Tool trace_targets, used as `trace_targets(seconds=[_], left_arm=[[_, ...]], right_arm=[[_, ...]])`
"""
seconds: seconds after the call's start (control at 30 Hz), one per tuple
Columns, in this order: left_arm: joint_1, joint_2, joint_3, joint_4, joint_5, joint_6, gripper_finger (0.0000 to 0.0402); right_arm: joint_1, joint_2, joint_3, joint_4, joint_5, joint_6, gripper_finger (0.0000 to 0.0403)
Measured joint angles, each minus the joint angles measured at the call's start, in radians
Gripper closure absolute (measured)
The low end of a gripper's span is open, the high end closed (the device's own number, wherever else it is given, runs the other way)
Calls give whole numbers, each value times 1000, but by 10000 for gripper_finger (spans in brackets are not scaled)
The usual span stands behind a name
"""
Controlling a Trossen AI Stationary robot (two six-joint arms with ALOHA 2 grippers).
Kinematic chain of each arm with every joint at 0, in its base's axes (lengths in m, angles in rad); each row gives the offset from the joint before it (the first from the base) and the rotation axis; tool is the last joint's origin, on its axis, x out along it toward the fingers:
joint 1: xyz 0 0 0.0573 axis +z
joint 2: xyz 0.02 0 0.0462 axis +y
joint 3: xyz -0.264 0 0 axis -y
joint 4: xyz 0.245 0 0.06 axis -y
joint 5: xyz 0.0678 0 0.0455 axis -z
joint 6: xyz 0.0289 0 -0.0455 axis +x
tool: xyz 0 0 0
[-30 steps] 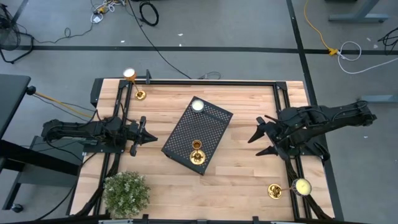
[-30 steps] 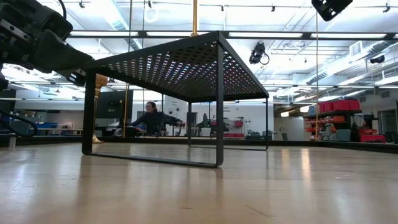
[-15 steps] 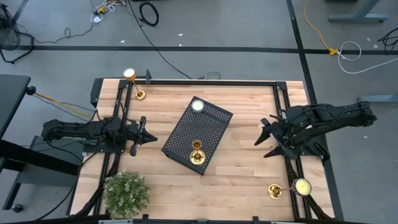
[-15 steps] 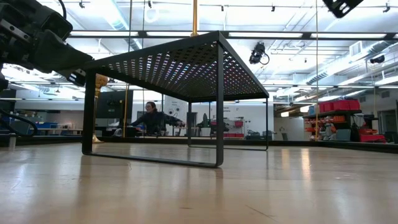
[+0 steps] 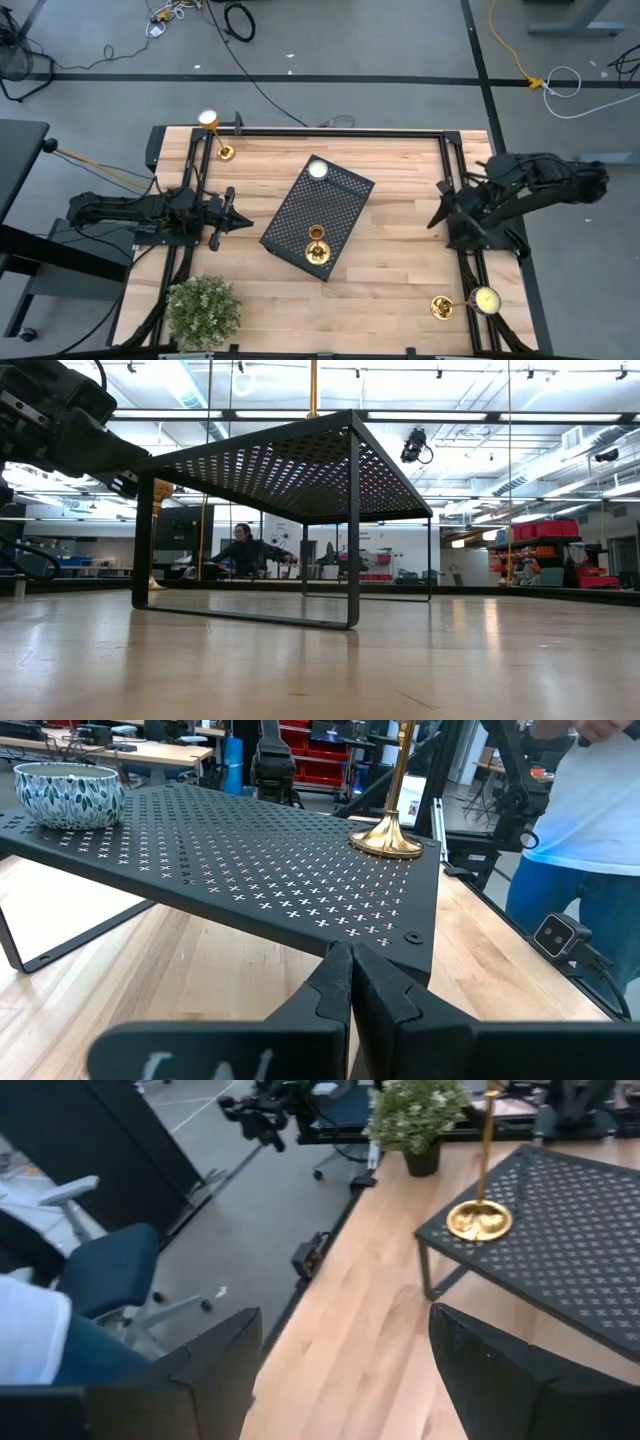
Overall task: Stock candles on shelf
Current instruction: Put the red scented candle on the shelf
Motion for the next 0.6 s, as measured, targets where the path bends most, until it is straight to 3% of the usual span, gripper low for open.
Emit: trace_targets(seconds=[0.37,0.6], left_arm=[[0,0,0,0,0,0,387],[0,0,0,0,0,0,387]], right_arm=[[31,0,88,-94,-82,-90,117],[151,0,91,-111,-106,-174,117]])
